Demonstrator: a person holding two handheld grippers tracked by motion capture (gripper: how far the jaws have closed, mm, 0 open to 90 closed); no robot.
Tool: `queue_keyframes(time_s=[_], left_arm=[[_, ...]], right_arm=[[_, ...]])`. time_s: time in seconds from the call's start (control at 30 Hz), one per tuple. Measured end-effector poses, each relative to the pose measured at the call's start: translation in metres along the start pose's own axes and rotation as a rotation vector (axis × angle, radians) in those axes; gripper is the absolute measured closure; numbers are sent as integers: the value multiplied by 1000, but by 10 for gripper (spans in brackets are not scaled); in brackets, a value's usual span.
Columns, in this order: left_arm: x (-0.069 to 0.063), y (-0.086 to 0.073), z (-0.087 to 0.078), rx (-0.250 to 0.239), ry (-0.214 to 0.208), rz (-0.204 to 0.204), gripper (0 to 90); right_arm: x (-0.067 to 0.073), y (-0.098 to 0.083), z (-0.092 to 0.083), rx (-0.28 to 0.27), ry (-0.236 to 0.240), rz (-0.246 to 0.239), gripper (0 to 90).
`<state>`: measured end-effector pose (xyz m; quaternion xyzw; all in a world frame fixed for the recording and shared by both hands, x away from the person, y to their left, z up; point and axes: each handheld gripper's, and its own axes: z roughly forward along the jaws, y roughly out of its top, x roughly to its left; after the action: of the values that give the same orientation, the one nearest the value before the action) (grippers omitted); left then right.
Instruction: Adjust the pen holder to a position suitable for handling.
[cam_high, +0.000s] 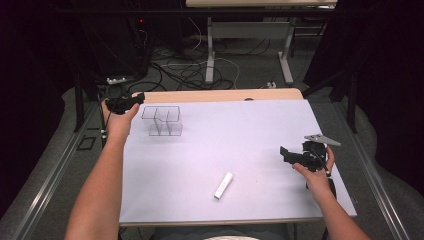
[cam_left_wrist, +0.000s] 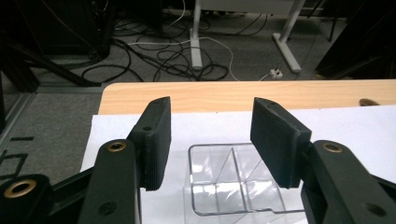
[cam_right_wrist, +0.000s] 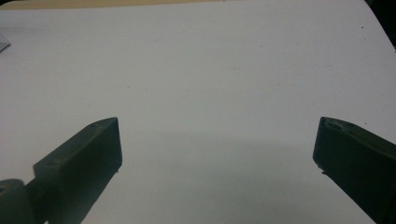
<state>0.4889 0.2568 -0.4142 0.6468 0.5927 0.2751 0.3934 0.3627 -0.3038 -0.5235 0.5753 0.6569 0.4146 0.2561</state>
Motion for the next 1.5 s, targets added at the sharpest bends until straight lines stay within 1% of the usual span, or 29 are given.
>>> queue_keyframes(time_s=[0.07, 0.1, 0.13, 0.2, 0.23, 0.27, 0.3, 0.33, 0.37, 0.4, 0.43, 0.5, 0.63, 0.73, 0.8, 0.83, 0.87, 0.93, 1.03, 1.13, 1.17, 1.23, 1.3, 1.33, 1.43, 1.5], left_arm=[[1, -1, 4, 7, -2, -11, 511], [2, 0, 5, 23, 0, -12, 513], [2, 0, 5, 23, 0, -12, 522], [5, -2, 10, 38, 10, -20, 540], [5, -2, 11, 55, 10, -23, 551], [6, -3, 12, 64, 17, -18, 561], [7, -4, 14, 69, 22, -28, 574], [8, -4, 15, 88, 23, -25, 586], [8, -5, 17, 93, 28, -30, 599], [9, -5, 18, 112, 29, -26, 611], [9, -5, 18, 112, 29, -26, 622], [11, -7, 22, 134, 41, -31, 640], [12, -9, 27, 168, 47, -38, 670], [11, -11, 31, 190, 47, -32, 691], [11, -13, 33, 207, 46, -18, 698], [10, -13, 35, 215, 47, -20, 700], [10, -14, 36, 228, 49, -7, 707], [9, -15, 37, 237, 45, -13, 717], [8, -17, 41, 261, 48, 0, 726], [7, -19, 43, 258, 43, -12, 743], [7, -20, 43, 272, 42, -7, 749], [7, -21, 44, 274, 45, -3, 761], [7, -23, 46, 291, 43, -5, 768], [7, -24, 46, 298, 46, 4, 774], [7, -27, 48, 305, 48, 0, 788], [8, -29, 49, 307, 46, 1, 802]], right_arm=[[-1, 0, 1, 2, 1, -1, 7], [0, -1, 1, 6, 1, 8, 7], [0, -1, 1, 8, 1, 11, 7], [0, -1, 1, 11, 2, 13, 8], [0, -1, 1, 10, 3, 13, 8], [0, -1, 1, 7, 4, 12, 8], [0, -1, 1, 7, 5, 11, 8], [0, -1, 1, 6, 6, 7, 8], [0, -1, 1, 8, 6, 7, 8], [0, -1, 1, 11, 6, 13, 8], [0, -1, 1, 12, 6, 13, 8], [0, -1, 1, 12, 8, 14, 8], [0, -2, 1, 12, 11, 14, 8], [0, -2, 2, 13, 12, 14, 8], [-1, -2, 2, 14, 12, 15, 9], [-1, -2, 2, 14, 13, 15, 9], [-1, -2, 2, 15, 13, 15, 10], [0, -2, 3, 18, 11, 16, 11], [0, -2, 3, 19, 15, 16, 12], [0, -2, 3, 20, 16, 15, 14], [0, -2, 3, 23, 16, 14, 16], [0, -2, 3, 20, 14, 14, 17], [-1, -2, 3, 22, 15, 14, 18], [-1, -2, 3, 22, 15, 15, 20], [-1, -2, 4, 22, 16, 6, 21], [0, -3, 4, 27, 16, 11, 23]])
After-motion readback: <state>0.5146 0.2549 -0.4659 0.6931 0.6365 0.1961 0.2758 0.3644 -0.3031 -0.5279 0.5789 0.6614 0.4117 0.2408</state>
